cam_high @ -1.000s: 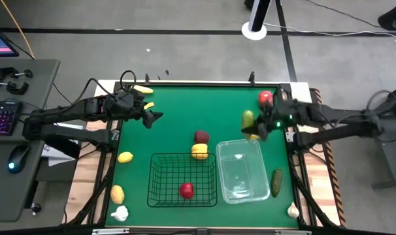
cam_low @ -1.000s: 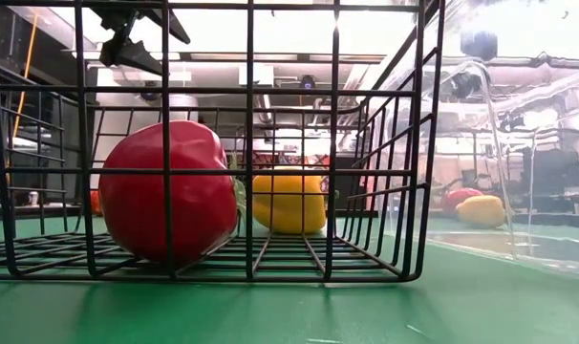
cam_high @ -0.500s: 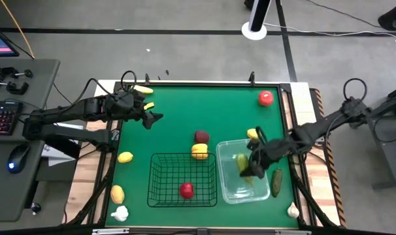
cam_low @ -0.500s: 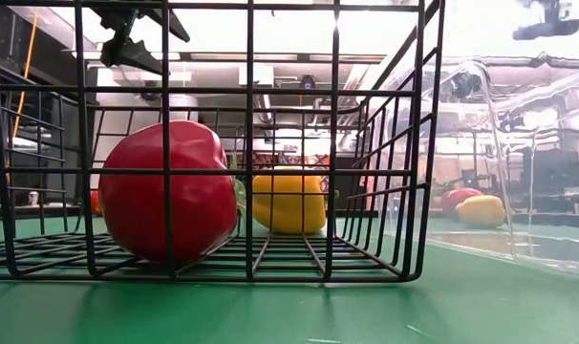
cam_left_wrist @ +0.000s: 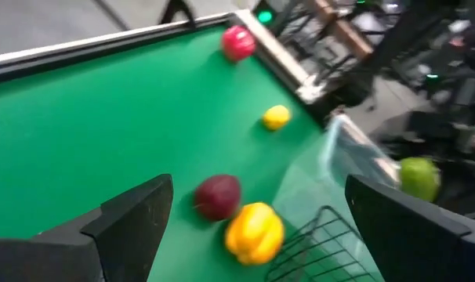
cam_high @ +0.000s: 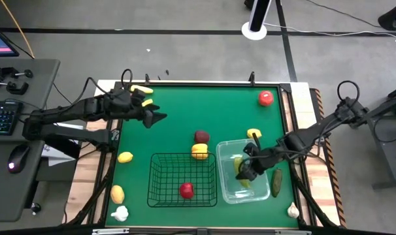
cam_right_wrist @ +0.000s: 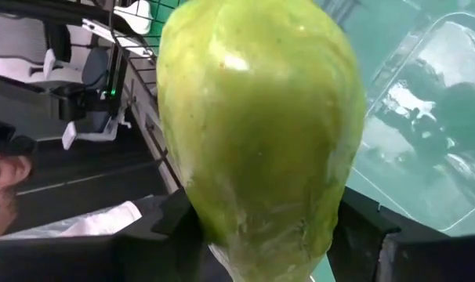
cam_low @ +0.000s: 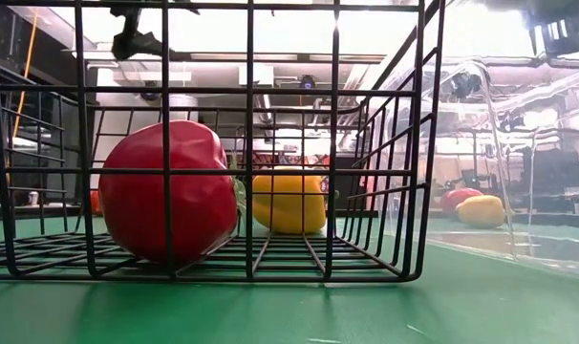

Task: Sort produce into baskets
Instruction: Put the cucumber into the transparent bin, then put the pumpkin into the transparent bin

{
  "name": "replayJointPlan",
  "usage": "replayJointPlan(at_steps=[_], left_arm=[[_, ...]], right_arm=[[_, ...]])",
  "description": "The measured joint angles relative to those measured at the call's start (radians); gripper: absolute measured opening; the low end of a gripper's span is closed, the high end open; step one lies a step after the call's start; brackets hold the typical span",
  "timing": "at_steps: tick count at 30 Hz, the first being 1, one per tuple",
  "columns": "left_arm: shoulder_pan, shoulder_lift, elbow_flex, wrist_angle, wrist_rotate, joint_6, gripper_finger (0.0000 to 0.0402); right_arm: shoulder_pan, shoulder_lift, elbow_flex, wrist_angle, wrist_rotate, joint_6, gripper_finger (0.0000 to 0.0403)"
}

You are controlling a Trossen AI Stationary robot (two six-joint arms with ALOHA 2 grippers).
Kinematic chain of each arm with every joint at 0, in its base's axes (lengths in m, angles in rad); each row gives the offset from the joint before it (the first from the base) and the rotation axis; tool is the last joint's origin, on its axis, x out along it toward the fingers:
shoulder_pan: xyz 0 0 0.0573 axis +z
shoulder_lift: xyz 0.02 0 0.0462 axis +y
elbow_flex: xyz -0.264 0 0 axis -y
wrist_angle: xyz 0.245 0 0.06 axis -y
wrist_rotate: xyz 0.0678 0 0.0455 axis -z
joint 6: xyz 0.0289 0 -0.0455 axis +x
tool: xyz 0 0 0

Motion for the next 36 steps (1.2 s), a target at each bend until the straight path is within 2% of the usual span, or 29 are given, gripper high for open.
replayJointPlan(at_steps=[4,11,12,15,17,22,26,30,36], left_arm=[[-0.001,0.000,0.000,0.013,0.032,0.042,0.0367],[0.001,0.000,0.006,-0.002,0.082,0.087,0.0367],[0.001,0.000,0.012,-0.004,0.083,0.092,0.0367],[0.016,0.008,0.043,-0.025,0.080,0.114,0.0367],[0.056,0.039,0.094,-0.118,0.059,0.133,0.0367],[0.263,0.217,0.249,-0.508,-0.069,0.268,0.0367],[0.417,0.371,0.257,-0.663,-0.096,0.291,0.0367],[0.521,0.489,0.188,-0.706,-0.169,0.279,0.0367],[0.612,0.562,0.136,-0.626,-0.253,0.172,0.0367]], right_arm=[[-0.003,0.012,0.000,0.020,-0.007,-0.001,0.0233],[-0.024,0.012,0.000,0.097,-0.042,-0.025,0.0378],[-0.031,0.012,0.000,0.105,-0.048,-0.026,0.0388],[-0.063,0.012,0.001,0.110,-0.052,-0.027,0.0380],[-0.092,0.012,0.001,0.111,-0.052,-0.027,0.0370],[-0.178,0.012,0.001,0.118,-0.052,-0.065,0.0367],[-0.249,0.012,0.001,0.139,-0.053,-0.185,0.0367],[-0.317,0.012,0.001,0.159,-0.052,-0.309,0.0367],[-0.398,0.012,0.001,0.162,-0.052,-0.550,0.0367]])
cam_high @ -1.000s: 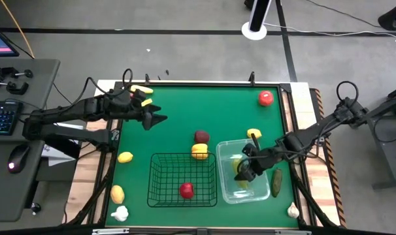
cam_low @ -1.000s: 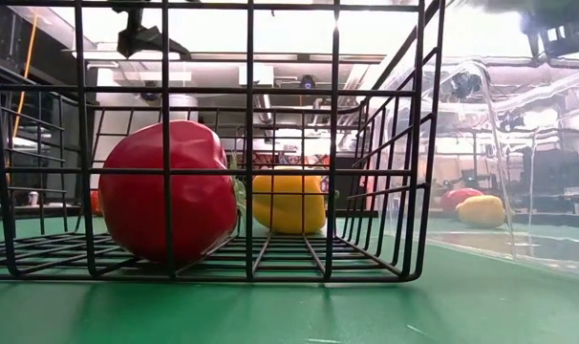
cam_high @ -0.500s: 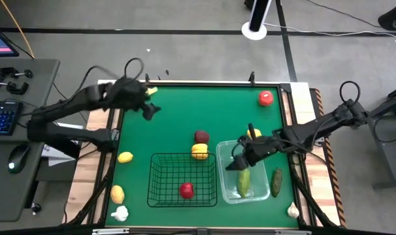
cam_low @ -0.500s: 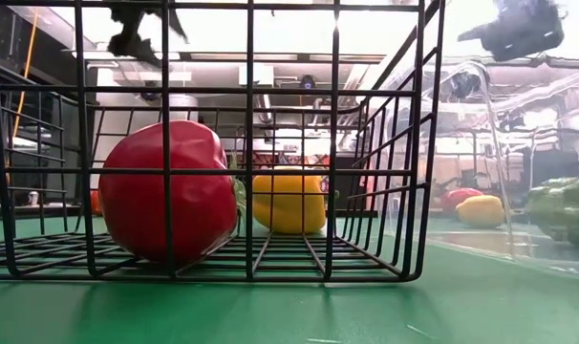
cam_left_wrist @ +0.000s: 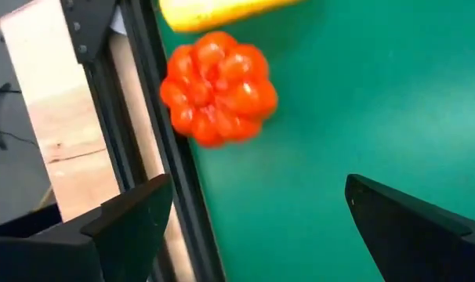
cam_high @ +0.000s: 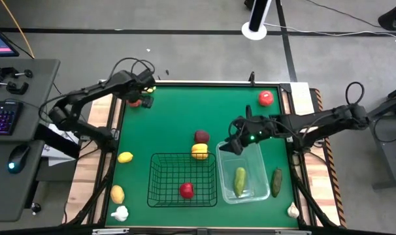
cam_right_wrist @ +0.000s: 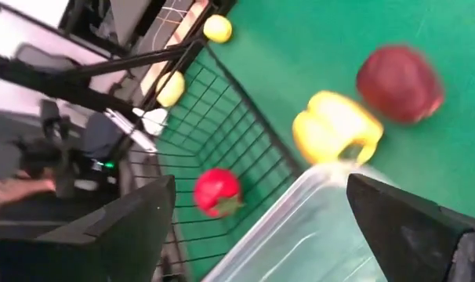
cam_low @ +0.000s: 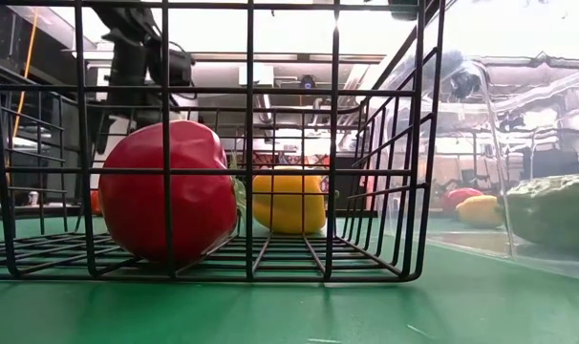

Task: Sort produce into baskets
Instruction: Put the pumpkin into the transparent bin

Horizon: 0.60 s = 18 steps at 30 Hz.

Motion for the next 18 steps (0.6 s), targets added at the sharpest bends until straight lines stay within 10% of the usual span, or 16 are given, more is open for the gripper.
replayJointPlan(at_steps=[18], left_arm=[[0.110,0.294,0.000,0.201,-0.102,-0.103,0.0367]], right_arm=[[-0.102,0.000,0.000,0.000,0.000,-0.311,0.0367]])
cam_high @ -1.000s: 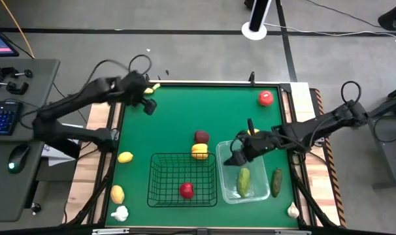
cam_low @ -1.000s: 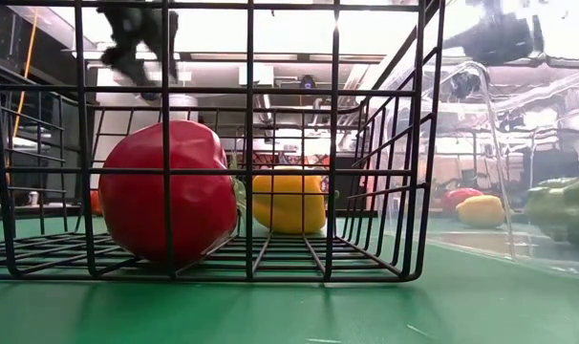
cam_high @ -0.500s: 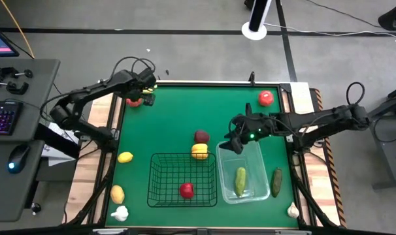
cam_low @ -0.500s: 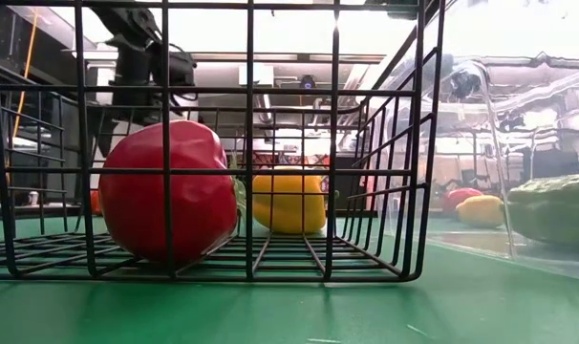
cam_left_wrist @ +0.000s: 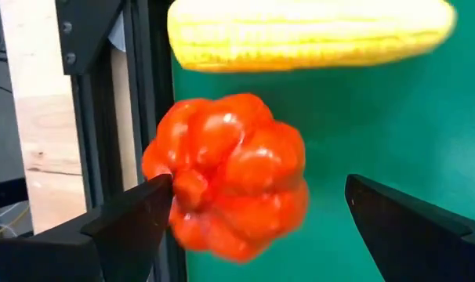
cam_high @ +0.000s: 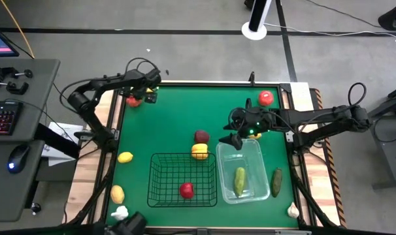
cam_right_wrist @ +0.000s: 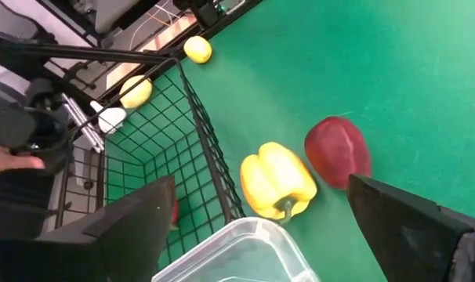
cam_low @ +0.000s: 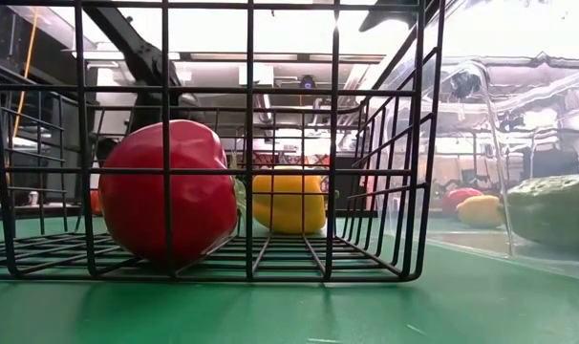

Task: Sort produce into baskets
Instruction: Put the pumpkin into the transparent bin

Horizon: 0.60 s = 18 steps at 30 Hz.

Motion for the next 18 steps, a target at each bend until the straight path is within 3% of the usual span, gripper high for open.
replayJointPlan(at_steps=[10,13,17,18], left_arm=[[0.025,0.041,0.001,0.002,-0.049,0.089,0.0356],[0.024,0.041,0.001,-0.009,-0.052,0.118,0.0312],[0.024,0.037,0.001,-0.023,-0.053,0.129,0.0222],[0.023,0.030,0.000,-0.024,-0.048,0.136,0.0218]], right_arm=[[0.000,0.000,0.000,-0.001,0.010,-0.005,0.0367],[0.000,0.000,0.000,0.000,0.027,-0.005,0.0367],[0.000,0.000,0.000,0.000,0.054,-0.005,0.0367],[0.000,0.000,0.000,0.000,0.054,-0.005,0.0367]])
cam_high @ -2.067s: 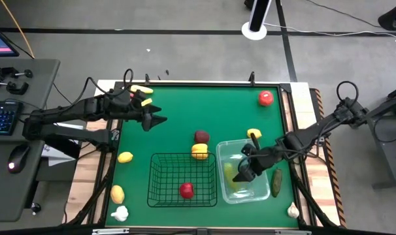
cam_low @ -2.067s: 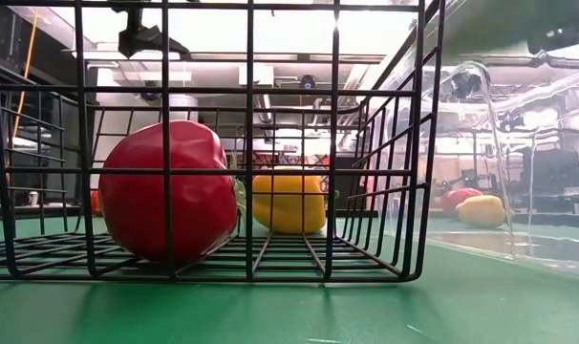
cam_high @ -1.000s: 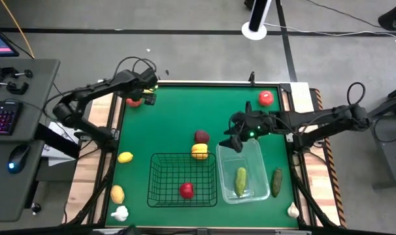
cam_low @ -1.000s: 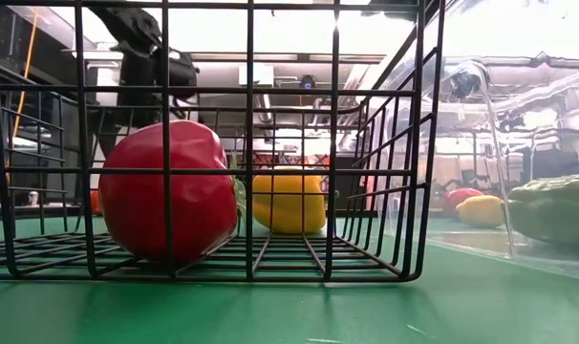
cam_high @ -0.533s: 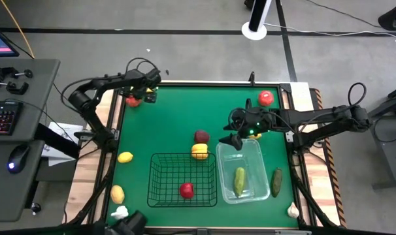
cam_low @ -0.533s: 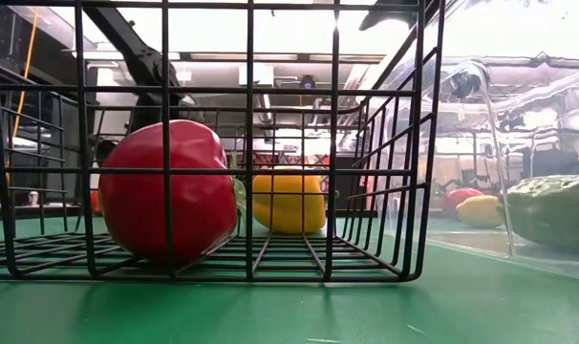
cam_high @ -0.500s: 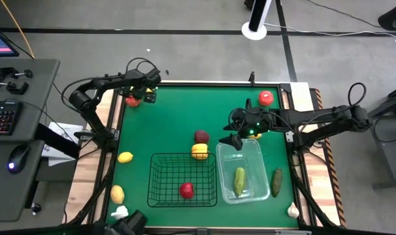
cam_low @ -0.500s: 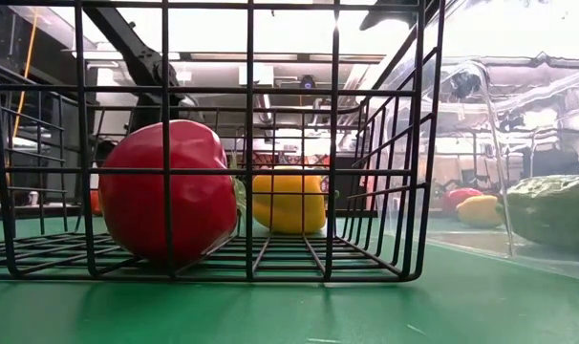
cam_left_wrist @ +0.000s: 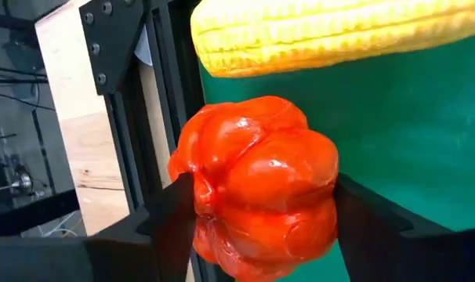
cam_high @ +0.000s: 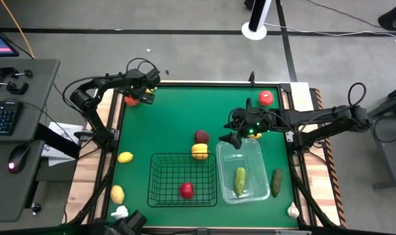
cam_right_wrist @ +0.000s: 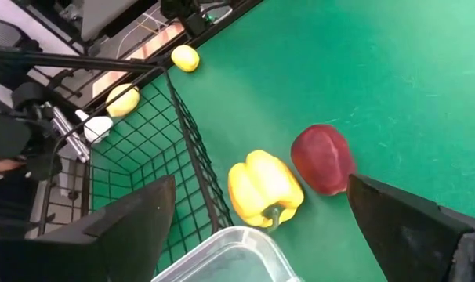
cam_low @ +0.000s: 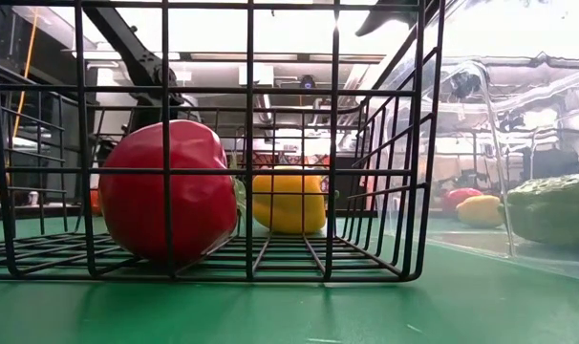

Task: Sort produce into baskets
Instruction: Put the pumpkin into the transparent bin

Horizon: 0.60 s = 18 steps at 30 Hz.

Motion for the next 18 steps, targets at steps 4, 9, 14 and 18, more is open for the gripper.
replayJointPlan(at_steps=[4,9,14,18], left_arm=[[-0.010,-0.072,-0.002,0.002,0.047,0.016,0.0218],[-0.045,-0.240,-0.002,0.002,0.067,-0.025,0.0218],[-0.175,-0.451,-0.002,0.009,0.192,-0.131,0.0218],[-0.373,-0.595,-0.001,0.072,0.278,-0.246,0.0218]], right_arm=[[0.000,0.000,0.000,0.000,0.001,0.000,0.0367],[0.000,0.000,0.000,0.000,-0.001,-0.021,0.0367],[-0.003,-0.022,0.000,0.000,-0.004,-0.102,0.0367],[-0.030,-0.062,0.000,0.000,-0.005,-0.152,0.0367]])
